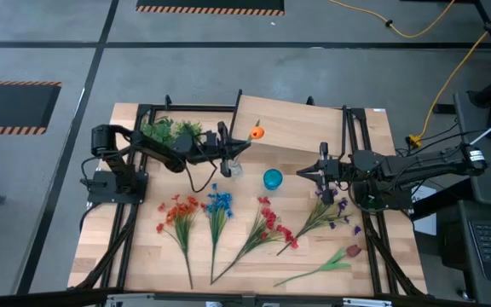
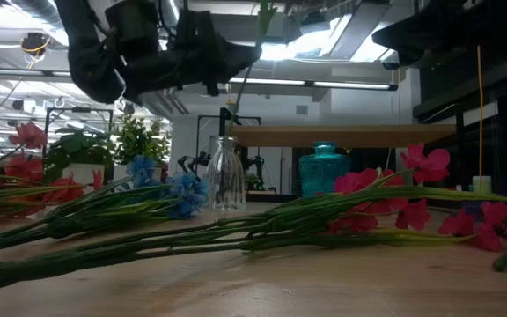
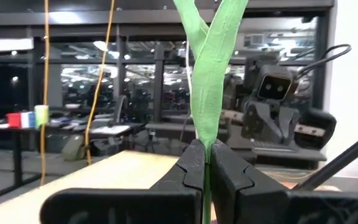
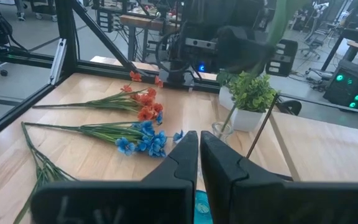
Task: Pick and place flowers into a vace then onto a shelf
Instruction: Put the orange flower into the transparent vase
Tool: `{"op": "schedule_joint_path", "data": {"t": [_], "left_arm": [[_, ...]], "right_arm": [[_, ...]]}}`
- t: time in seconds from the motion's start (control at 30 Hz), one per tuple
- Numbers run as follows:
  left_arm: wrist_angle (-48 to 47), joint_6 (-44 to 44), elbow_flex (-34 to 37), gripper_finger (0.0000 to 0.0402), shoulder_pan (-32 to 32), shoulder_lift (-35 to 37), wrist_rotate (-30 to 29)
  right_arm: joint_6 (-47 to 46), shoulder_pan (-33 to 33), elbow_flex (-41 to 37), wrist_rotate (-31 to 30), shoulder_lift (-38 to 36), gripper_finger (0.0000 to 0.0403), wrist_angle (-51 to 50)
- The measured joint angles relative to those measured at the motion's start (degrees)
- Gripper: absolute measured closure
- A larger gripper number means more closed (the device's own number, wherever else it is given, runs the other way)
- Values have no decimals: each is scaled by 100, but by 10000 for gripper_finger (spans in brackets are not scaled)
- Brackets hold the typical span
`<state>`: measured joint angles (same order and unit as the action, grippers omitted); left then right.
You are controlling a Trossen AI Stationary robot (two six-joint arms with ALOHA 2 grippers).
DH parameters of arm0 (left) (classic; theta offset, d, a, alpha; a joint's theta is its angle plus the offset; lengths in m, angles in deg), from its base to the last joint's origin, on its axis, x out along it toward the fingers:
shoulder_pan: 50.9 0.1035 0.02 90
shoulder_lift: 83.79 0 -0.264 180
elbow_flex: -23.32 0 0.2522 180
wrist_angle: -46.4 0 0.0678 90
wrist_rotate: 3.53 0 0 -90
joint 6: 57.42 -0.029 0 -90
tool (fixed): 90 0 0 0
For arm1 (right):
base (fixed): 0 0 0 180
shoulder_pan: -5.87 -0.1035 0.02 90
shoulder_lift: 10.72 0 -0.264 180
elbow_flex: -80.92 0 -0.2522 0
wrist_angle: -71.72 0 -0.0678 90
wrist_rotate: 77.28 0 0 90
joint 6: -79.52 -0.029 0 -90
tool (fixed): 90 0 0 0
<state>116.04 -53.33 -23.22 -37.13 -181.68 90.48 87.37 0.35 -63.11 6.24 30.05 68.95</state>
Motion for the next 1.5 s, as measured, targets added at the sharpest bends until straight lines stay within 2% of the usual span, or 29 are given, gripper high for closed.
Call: {"op": "schedule_joint_path", "data": {"t": [0.23, 0.57, 1.23, 1.5], "left_arm": [[451, -37, 329, 398, -65, 6, -46], [166, -126, 381, 394, -60, 2, -64], [-610, -635, 381, 299, -60, 4, -10], [-612, -643, 381, 268, -59, 12, -341]], "right_arm": [[0, -2, 0, 0, 0, 379, -5], [0, -2, 0, 0, 0, 379, -5], [-4, 0, 0, 0, 0, 379, -9], [-18, 0, 0, 0, 0, 379, -14]]}}
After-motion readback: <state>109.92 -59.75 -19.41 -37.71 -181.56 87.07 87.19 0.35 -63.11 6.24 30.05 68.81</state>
